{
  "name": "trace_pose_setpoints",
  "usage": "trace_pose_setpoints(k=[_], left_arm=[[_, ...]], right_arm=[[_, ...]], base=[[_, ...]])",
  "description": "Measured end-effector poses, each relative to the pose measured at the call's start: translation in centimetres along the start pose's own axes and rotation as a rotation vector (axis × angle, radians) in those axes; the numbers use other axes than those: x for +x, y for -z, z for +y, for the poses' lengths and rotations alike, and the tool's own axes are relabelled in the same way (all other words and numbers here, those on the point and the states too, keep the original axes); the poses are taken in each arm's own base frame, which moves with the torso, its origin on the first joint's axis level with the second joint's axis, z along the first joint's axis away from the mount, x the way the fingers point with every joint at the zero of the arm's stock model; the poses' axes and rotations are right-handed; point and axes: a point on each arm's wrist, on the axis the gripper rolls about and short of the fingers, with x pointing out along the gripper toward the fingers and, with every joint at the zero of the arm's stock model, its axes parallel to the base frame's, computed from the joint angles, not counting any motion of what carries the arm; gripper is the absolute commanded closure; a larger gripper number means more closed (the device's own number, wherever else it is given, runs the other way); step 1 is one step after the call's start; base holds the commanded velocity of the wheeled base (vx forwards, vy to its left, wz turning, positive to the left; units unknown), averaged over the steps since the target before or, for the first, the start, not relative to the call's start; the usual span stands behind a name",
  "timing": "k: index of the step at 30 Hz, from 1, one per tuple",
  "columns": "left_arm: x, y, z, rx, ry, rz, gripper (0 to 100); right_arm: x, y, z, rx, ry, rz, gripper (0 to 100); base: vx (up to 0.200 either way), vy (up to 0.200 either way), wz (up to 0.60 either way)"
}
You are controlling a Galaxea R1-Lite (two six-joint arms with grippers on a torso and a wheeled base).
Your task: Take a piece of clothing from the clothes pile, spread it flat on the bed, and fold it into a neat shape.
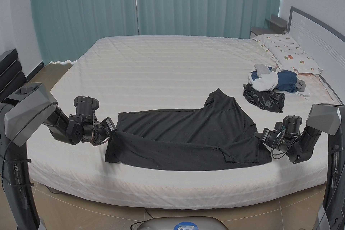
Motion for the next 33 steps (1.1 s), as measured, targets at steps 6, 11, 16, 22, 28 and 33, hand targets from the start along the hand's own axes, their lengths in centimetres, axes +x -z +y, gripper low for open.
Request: trace_pose_setpoints(k=[6, 11, 16, 22, 28, 33], left_arm=[[-1.2, 0.2, 0.0, -0.001, -0.004, 0.003, 100], [-2.3, 0.8, 0.5, -0.007, -0.011, 0.021, 100], [-4.3, 1.5, 1.0, -0.020, 0.019, 0.068, 100], [-6.9, 1.6, 1.3, -0.054, 0.039, 0.073, 100], [-8.9, 2.4, 1.9, -0.062, 0.039, 0.086, 100], [-9.7, 2.7, 2.2, -0.067, 0.040, 0.092, 100]], right_arm=[[-2.0, -0.7, 1.1, 0.027, -0.020, -0.041, 100], [-4.2, -1.3, 1.9, 0.039, -0.034, -0.077, 100], [-6.7, -1.5, 2.6, 0.036, -0.068, -0.109, 100], [-8.7, -1.5, 3.0, 0.029, -0.084, -0.142, 100], [-10.0, -0.9, 3.2, 0.024, -0.092, -0.157, 100], [-10.7, -0.4, 3.4, 0.022, -0.095, -0.156, 100]], base=[[0.000, 0.000, 0.00], [0.000, 0.000, 0.00], [0.000, 0.000, 0.00], [0.000, 0.000, 0.00], [0.000, 0.000, 0.00], [0.000, 0.000, 0.00]])
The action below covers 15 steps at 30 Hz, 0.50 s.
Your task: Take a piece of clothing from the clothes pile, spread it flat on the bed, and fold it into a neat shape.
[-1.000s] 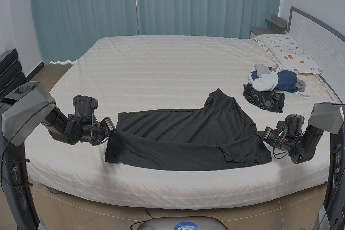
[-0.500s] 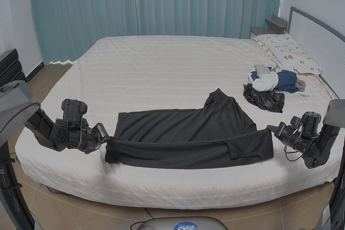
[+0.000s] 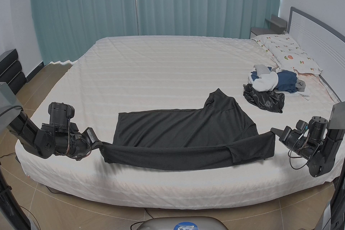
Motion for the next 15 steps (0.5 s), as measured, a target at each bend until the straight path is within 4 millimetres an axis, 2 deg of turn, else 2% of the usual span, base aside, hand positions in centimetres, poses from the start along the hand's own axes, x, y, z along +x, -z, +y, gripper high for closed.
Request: trace_pose_setpoints(k=[15], left_arm=[[-0.5, 1.7, 0.9, 0.014, -0.072, 0.089, 100]], right_arm=[[-1.4, 0.9, 0.3, 0.014, 0.009, 0.045, 100]], base=[[0.000, 0.000, 0.00]])
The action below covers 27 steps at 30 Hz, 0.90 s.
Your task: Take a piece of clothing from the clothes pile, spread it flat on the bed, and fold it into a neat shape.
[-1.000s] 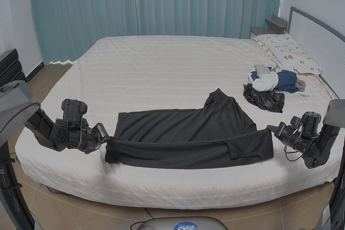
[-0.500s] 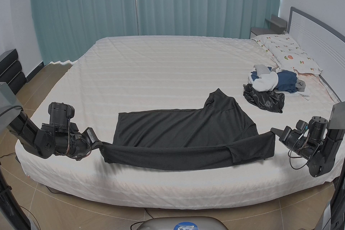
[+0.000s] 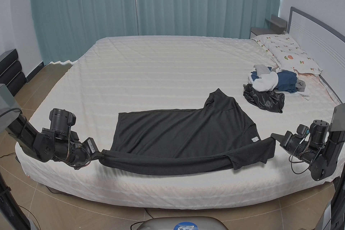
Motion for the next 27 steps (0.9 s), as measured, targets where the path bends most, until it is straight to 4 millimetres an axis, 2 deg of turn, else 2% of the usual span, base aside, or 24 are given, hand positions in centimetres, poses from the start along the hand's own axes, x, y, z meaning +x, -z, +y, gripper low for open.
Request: trace_pose_setpoints(k=[6, 11, 18, 27], left_arm=[[-0.1, 0.4, 0.2, -0.008, -0.035, 0.043, 100], [0.0, -0.5, -0.4, -0.009, -0.023, 0.024, 100], [1.1, -2.4, -1.4, -0.014, 0.002, -0.011, 100], [4.4, -4.3, -1.8, -0.040, -0.011, -0.026, 100]], right_arm=[[-0.5, 0.2, 0.1, 0.001, 0.006, 0.009, 100], [-0.3, 0.2, 0.1, 0.000, 0.004, 0.009, 100], [2.0, -0.4, -0.6, -0.009, -0.002, -0.007, 100], [5.4, -0.3, -1.8, 0.014, 0.025, 0.050, 100]], base=[[0.000, 0.000, 0.00], [0.000, 0.000, 0.00], [0.000, 0.000, 0.00], [0.000, 0.000, 0.00]])
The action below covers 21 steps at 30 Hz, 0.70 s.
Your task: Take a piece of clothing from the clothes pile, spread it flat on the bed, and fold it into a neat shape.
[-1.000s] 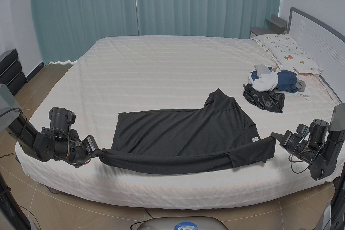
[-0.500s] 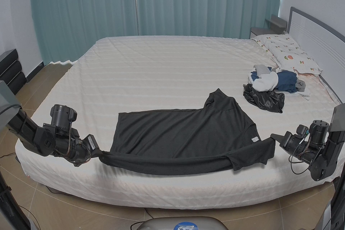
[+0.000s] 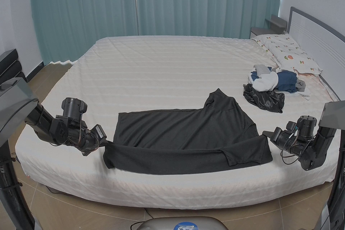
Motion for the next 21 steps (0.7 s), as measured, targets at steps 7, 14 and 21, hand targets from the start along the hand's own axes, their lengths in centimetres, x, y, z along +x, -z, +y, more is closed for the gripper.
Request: trace_pose_setpoints(k=[7, 14, 21], left_arm=[[2.8, -0.8, 0.1, -0.004, -0.045, -0.007, 100], [4.6, -1.0, 0.2, -0.002, -0.067, -0.008, 100], [5.5, -0.9, 0.1, 0.005, -0.092, -0.022, 100]], right_arm=[[2.4, 0.0, -0.5, 0.006, 0.009, 0.032, 100], [4.2, 0.2, -1.1, 0.015, 0.031, 0.057, 100], [5.6, -0.2, -1.4, 0.018, 0.057, 0.061, 100]], base=[[0.000, 0.000, 0.00], [0.000, 0.000, 0.00], [0.000, 0.000, 0.00]])
